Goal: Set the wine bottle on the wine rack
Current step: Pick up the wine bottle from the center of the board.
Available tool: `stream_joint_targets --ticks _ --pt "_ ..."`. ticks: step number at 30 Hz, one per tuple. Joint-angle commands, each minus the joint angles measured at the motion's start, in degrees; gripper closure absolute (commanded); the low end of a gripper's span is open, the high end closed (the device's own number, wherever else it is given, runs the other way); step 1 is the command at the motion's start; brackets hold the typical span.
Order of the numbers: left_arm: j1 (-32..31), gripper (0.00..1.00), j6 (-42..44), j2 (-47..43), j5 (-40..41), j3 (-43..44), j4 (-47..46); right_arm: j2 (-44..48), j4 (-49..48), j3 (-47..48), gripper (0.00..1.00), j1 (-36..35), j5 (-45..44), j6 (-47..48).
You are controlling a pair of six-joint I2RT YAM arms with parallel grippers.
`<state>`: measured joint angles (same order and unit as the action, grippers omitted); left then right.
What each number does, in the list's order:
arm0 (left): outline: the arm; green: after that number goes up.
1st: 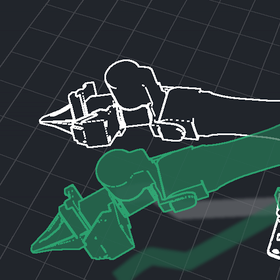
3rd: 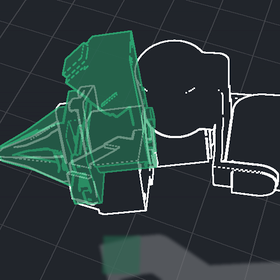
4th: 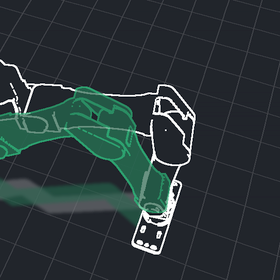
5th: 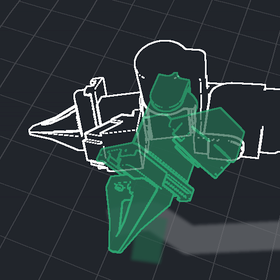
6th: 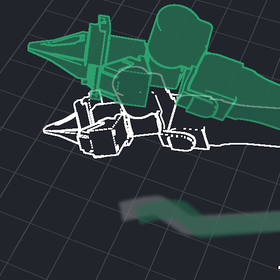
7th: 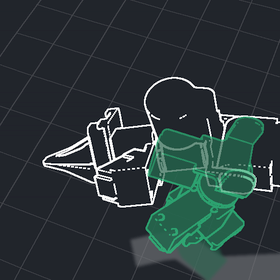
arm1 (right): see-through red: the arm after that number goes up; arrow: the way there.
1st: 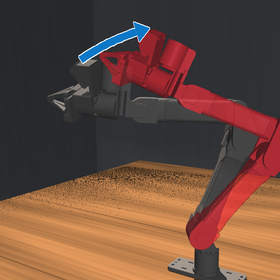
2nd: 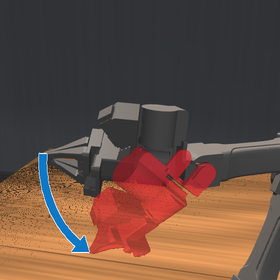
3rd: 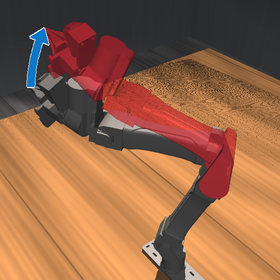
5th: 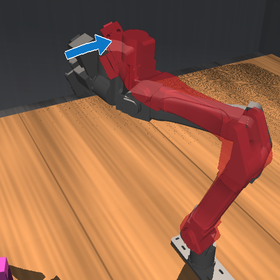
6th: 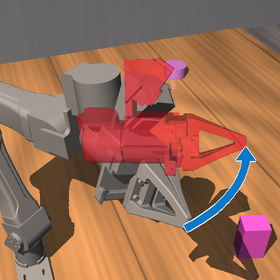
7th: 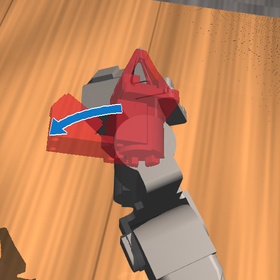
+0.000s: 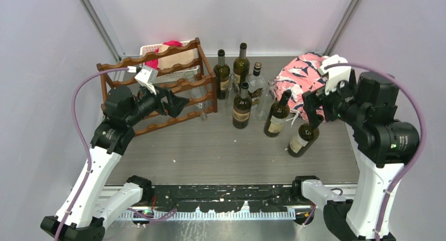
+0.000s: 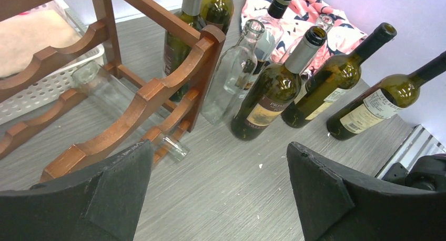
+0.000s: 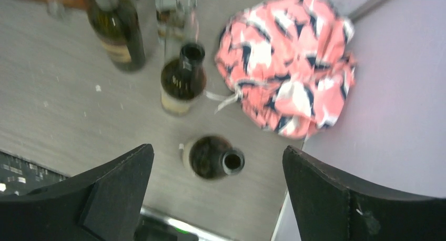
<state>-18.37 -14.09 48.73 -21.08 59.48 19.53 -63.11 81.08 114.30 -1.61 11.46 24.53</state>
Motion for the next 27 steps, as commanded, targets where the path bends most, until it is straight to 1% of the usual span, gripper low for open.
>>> stream_joint_targets --ticks 1,4,8,11,19,23,25,27 --pt "-0.09 0.04 2.19 -1.32 0.98 -0.39 -3.78 2.20 2.83 -9.89 0.03 0.91 -6.88 2.49" --pt "-0.09 0.04 2.31 -1.26 1.11 -0.76 -4.17 4.02 1.93 -16.19 0.05 2.61 -9.86 2.20" --pt "-0.09 0.04 2.44 -0.50 1.03 -0.71 -3.98 1.71 1.14 -20.82 0.17 2.59 -11.22 0.34" --pt "-0.09 0.05 2.65 -0.48 1.05 -0.86 -3.99 0.19 -0.79 -23.20 0.22 3.03 -11.06 -0.52" --pt "-0.09 0.05 2.92 -0.68 1.04 -1.04 -4.07 -3.29 0.22 -24.65 0.38 8.04 -6.31 0.94" --pt "-0.09 0.05 2.76 -0.72 0.47 -1.00 -4.27 -3.55 1.22 -24.64 0.45 8.64 -4.99 1.04" --pt "-0.09 0.05 2.66 -0.74 -0.01 -1.08 -4.46 -3.75 2.35 -24.19 0.51 8.64 -3.94 1.07" --pt "-0.09 0.05 2.58 -0.74 -0.24 -1.12 -4.54 -3.96 3.52 -23.76 0.61 8.64 -3.59 1.21"
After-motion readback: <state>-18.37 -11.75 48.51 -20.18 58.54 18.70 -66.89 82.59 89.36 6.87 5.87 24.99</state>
